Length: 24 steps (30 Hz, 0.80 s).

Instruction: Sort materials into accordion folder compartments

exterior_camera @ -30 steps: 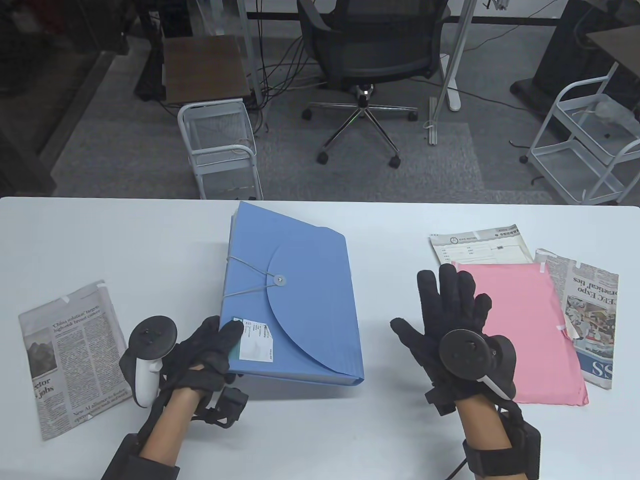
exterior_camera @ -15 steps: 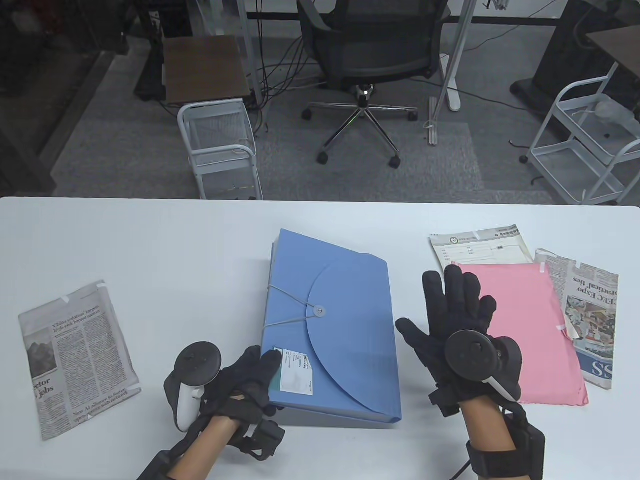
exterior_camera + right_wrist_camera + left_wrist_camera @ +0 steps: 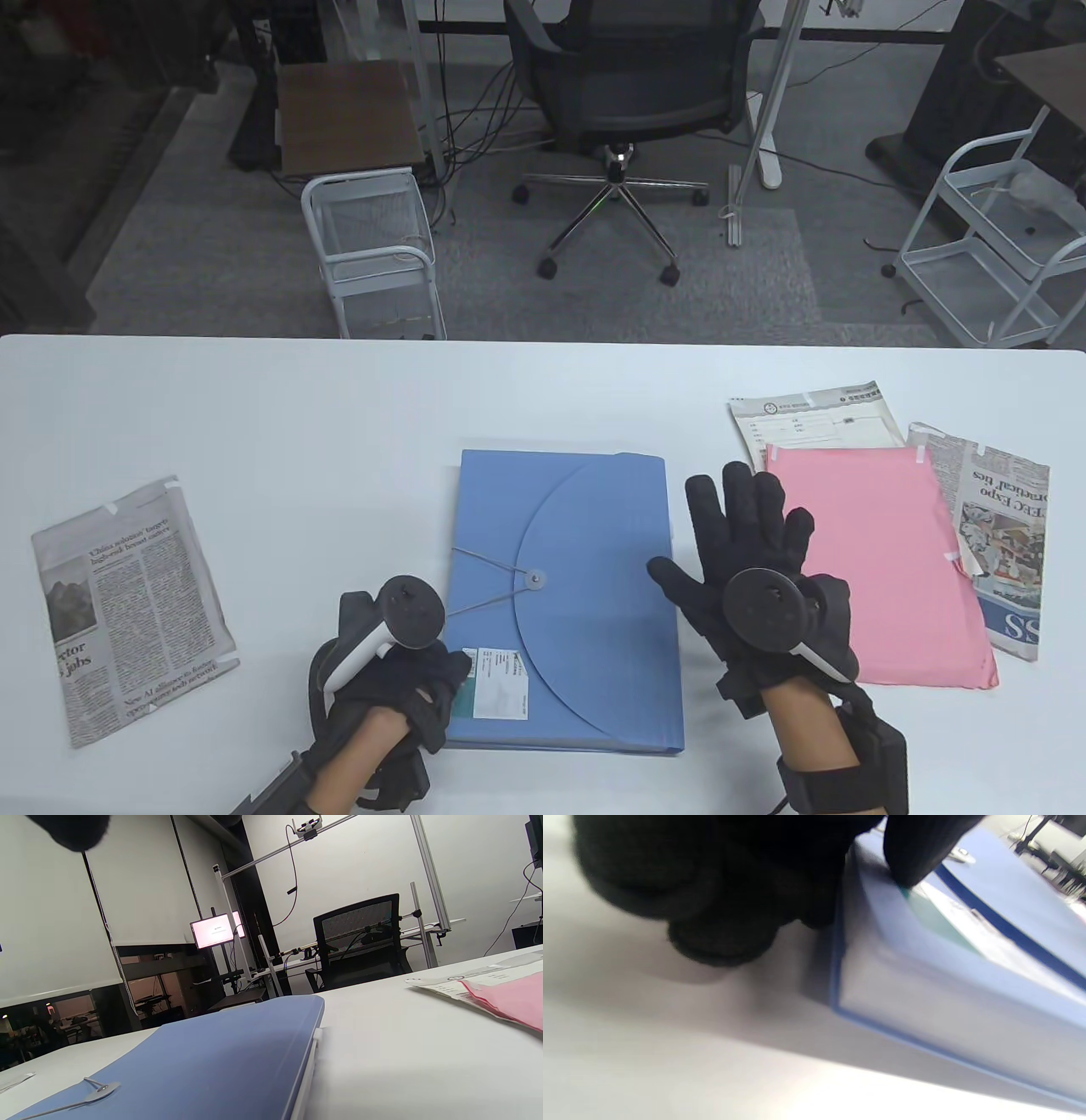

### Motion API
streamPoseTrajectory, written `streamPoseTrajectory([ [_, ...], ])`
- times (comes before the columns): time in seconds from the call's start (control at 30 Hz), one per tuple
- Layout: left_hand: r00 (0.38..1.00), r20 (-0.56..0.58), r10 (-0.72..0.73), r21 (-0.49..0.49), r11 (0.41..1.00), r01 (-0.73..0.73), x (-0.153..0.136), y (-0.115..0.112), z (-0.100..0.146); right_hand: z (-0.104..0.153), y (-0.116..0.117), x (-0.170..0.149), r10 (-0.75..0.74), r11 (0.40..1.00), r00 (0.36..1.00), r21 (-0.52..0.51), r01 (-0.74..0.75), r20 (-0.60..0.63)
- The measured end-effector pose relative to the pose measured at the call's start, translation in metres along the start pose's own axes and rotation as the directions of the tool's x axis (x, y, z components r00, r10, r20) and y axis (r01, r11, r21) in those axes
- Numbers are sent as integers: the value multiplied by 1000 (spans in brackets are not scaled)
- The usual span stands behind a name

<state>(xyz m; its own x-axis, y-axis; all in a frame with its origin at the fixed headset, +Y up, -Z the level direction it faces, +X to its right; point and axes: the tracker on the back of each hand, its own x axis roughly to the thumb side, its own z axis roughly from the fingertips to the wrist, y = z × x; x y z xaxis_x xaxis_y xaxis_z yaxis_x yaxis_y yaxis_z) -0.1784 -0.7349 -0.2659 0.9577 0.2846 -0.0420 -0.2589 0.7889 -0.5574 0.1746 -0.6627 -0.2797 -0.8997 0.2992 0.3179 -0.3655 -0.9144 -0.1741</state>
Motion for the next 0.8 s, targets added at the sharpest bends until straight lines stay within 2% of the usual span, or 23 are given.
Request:
streamPoseTrajectory([
  [0.07, 999, -15, -42, -52, 998, 41, 2, 3, 2, 0, 4, 3, 1, 1000, 1000, 18, -2, 7],
  [0.1, 999, -20, -41, -47, 998, 40, 2, 5, 3, 0, 5, 4, 4, 1000, 1000, 27, -4, 7],
  [0.17, 997, -51, -57, 55, 997, 59, 2, 11, 3, -1, 10, 6, 10, 998, 1000, 59, -10, 15],
  [0.23, 992, -70, -103, 85, 990, 109, 3, 17, 3, -1, 17, 11, 26, 995, 999, 96, -29, 30],
  [0.33, 992, -71, -100, 180, 977, 111, 12, 31, 3, -2, 32, 23, 52, 981, 997, 185, -63, 65],
  [0.43, 992, -50, -114, 225, 967, 123, 30, 45, 4, -2, 48, 32, 3, 958, 997, 285, -26, 81],
  [0.53, 981, -42, -189, 277, 941, 193, 53, 54, -2, -2, 64, 38, 2, 922, 996, 386, -37, 90],
  [0.67, 951, -69, -300, 310, 900, 307, 76, 50, -20, -4, 75, 35, -8, 870, 997, 492, -34, 83],
  [0.8, 916, -79, -394, 277, 874, 400, 91, 35, -36, -3, 90, 33, -75, 806, 995, 591, 23, 63],
])
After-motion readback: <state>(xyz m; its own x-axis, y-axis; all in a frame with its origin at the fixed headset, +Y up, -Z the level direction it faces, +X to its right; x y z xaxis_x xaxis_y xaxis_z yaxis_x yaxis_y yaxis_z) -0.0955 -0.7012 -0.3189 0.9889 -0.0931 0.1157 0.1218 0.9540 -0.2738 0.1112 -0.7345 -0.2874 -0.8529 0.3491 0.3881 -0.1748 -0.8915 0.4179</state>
